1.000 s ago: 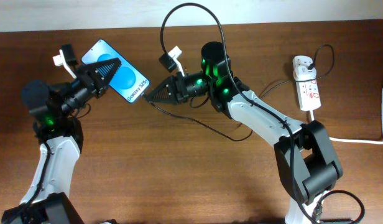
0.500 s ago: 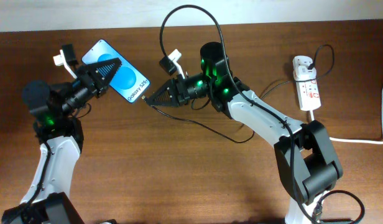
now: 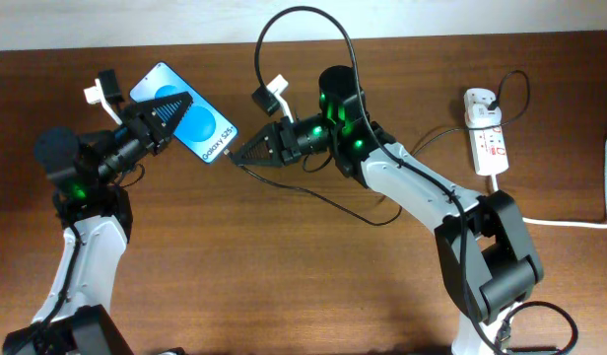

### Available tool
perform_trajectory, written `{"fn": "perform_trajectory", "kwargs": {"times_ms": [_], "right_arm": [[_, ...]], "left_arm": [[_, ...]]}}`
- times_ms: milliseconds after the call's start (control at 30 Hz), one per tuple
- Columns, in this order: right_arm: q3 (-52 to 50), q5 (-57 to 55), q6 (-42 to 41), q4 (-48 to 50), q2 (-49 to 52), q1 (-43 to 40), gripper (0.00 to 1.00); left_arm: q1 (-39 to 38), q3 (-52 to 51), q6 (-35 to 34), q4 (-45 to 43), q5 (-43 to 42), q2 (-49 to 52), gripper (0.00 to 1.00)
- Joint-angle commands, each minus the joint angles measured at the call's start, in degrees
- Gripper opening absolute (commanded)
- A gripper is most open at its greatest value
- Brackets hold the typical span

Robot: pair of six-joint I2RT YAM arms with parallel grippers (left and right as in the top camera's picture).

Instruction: Plug charger to phone and switch on socket

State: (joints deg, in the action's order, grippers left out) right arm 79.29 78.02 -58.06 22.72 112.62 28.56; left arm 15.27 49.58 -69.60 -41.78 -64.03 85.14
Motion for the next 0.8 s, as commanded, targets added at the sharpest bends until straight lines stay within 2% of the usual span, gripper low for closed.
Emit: {"fn": "perform_trajectory", "kwargs": {"times_ms": [0,767], "right_arm": [[0.39,-0.81,1.09,0.24,0.22,-0.55,0.04],[0.39,-0.94,1.03,0.24,0.22,-0.44,0.04]], "left_arm": [[0.02,0.63,1.11,-0.55,-0.52,-0.44,0.00],[0.00,0.63,2.01,-0.55,-1.09,-0.44,0.00]]}}
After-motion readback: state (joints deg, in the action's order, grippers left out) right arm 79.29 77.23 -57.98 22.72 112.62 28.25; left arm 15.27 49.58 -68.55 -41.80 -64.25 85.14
